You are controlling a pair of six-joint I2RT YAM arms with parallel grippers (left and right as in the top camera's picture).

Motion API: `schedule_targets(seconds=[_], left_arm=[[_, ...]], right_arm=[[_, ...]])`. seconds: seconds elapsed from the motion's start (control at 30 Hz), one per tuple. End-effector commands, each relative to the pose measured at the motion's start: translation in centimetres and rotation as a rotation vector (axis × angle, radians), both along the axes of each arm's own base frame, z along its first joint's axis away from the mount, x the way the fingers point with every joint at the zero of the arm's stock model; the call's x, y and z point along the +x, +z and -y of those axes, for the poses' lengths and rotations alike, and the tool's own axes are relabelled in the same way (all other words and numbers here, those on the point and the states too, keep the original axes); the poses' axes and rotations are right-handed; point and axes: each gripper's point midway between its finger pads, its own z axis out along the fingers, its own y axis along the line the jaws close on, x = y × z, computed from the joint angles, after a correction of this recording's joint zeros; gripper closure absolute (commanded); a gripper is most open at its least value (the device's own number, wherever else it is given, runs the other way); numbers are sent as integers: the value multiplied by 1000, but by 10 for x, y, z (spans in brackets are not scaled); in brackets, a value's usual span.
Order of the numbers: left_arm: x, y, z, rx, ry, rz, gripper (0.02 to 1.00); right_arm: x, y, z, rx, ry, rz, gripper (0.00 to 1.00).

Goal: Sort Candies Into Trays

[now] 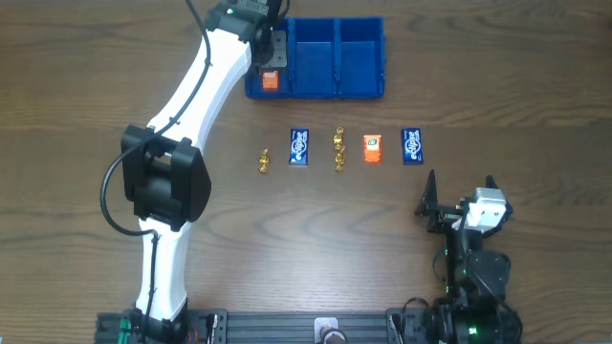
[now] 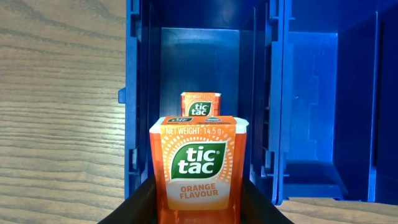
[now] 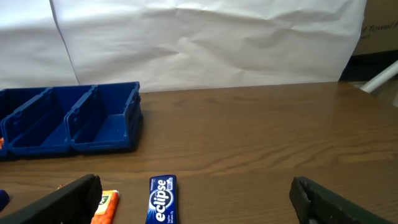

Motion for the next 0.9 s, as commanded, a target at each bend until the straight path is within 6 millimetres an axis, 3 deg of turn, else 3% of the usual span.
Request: schedule_targets(seconds=[0.03,0.13,0.17,0.27,0.33,0.43,0.5,0.57,0.7,0.77,0.9], left_arm=[[4,6,-2,9,-12,21,505],[5,6,-1,7,-12,26,97],[7,7,-1,6,-11,33,18],[12,14,-2,-3,21,63,18],[10,33,11,-40,35,93,18],[-6,71,52,-57,7,156,18],[-39,83,91,-90,37,128,18],[-79,70,128,-109,67,52,18],[-125,33,186,-88,-6,-19,34],[-142,6,205,-64,-24,-63,38],[-157,-38,219,-34,-37,-143,49]], right_arm=[[0,0,1,9,-7,2,1],[0,0,1,9,-7,2,1],[0,0,1,9,-7,2,1],[0,0,1,9,-7,3,1],[0,0,1,9,-7,2,1],[0,0,1,9,-7,2,1],[0,0,1,9,-7,2,1],[0,0,1,9,-7,2,1],[0,0,1,9,-7,3,1],[0,0,1,9,-7,2,1],[0,0,1,9,-7,3,1]])
